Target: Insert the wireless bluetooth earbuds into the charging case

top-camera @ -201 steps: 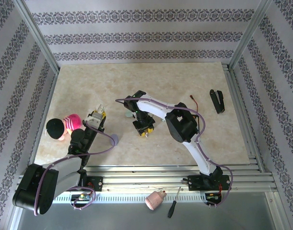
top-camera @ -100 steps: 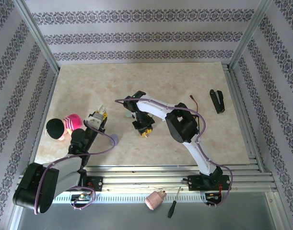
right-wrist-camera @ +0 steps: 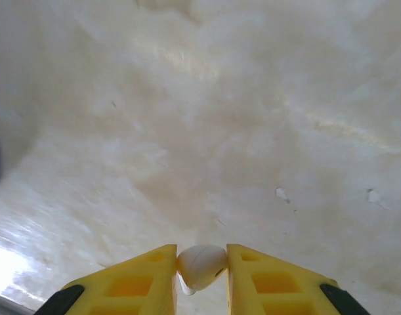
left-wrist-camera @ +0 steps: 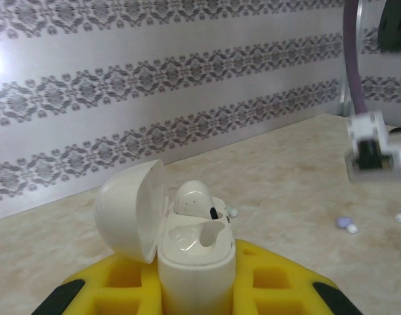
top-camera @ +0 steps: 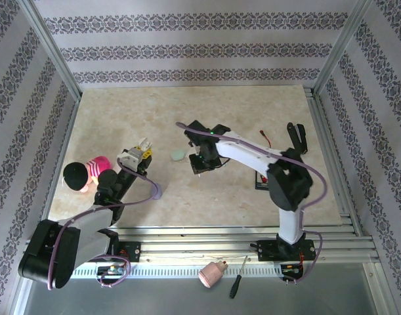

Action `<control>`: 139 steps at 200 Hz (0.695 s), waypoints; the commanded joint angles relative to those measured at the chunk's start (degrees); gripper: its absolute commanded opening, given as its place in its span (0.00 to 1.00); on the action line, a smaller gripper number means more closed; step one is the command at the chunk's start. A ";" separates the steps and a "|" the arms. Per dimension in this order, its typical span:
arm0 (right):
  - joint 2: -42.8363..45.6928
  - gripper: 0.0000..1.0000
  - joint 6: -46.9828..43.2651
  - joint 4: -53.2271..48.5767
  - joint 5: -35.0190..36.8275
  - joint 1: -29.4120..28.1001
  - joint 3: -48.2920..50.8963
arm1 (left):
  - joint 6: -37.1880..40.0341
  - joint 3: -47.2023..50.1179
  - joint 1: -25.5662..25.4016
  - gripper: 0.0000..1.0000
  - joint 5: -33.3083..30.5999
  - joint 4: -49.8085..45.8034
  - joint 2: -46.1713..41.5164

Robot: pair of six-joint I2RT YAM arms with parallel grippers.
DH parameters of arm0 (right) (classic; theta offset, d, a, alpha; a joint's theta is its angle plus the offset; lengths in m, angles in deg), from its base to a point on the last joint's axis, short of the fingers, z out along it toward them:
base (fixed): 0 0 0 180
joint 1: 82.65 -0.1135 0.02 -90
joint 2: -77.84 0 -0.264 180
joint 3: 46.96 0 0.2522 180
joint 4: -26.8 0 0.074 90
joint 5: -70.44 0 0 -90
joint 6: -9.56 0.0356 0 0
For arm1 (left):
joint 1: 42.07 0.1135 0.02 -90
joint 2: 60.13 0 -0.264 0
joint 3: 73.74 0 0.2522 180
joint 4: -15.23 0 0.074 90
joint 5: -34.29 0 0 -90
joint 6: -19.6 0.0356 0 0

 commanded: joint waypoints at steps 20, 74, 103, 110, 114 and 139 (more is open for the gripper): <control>11.67 0.23 2.31 21.50 -0.10 1.28 10.77 | -4.25 -3.24 -3.07 0.00 9.39 11.35 7.32; 24.14 0.23 -1.82 35.40 2.17 0.19 19.38 | -4.42 -7.01 -6.86 0.00 13.10 18.53 15.97; 26.99 0.22 -0.68 41.93 0.10 0.15 21.35 | -3.73 -9.35 -9.53 0.00 12.15 16.57 17.96; 27.16 0.23 -1.20 41.90 -0.03 -0.01 20.88 | -3.58 -9.78 -10.06 0.00 11.67 16.07 18.35; 27.31 0.23 -1.49 42.23 0.21 -0.13 20.77 | -3.51 -9.92 -10.33 0.00 11.40 15.78 18.52; 27.79 0.23 -2.61 44.71 0.10 -0.81 20.41 | -3.42 -11.05 -11.73 0.00 10.73 16.54 20.33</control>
